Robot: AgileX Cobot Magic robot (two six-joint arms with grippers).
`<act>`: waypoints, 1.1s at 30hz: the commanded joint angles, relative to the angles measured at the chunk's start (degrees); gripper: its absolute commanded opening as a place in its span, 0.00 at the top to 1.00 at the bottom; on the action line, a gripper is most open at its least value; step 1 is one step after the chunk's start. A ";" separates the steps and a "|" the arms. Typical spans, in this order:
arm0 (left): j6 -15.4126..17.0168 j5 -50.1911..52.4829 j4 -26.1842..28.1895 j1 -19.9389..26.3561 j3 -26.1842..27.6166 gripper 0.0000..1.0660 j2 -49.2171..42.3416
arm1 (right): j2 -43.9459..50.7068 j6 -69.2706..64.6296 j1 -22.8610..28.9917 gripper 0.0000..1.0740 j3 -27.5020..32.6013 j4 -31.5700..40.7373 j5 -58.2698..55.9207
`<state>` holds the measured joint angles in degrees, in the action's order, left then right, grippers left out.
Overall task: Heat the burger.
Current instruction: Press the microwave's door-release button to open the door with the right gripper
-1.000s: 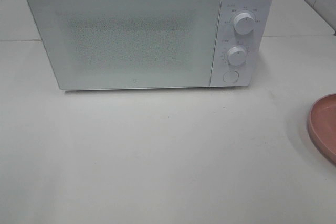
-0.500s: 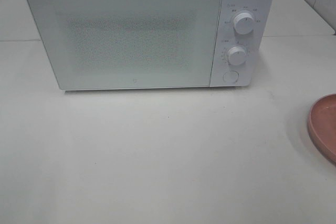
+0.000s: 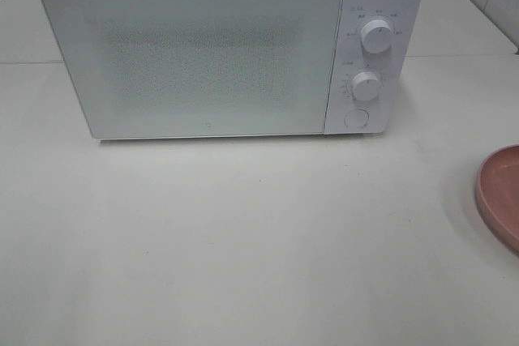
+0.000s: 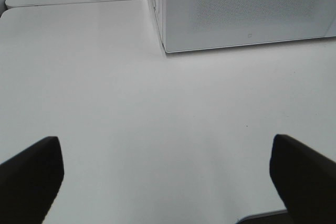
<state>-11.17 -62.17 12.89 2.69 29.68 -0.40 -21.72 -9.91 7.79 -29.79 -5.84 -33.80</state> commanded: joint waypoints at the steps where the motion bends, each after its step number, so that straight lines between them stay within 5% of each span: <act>1: 0.29 0.92 0.11 0.17 0.00 0.06 -0.69 | -3.50 0.29 -0.29 0.32 -0.29 -0.69 8.02; 33: 0.29 0.92 0.06 0.17 0.00 0.06 -0.69 | -31.34 1.32 -0.29 0.32 -0.29 -2.01 38.22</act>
<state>-11.17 -62.11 12.89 2.69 29.68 -0.40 -51.17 -9.80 7.79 -29.79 -7.22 1.03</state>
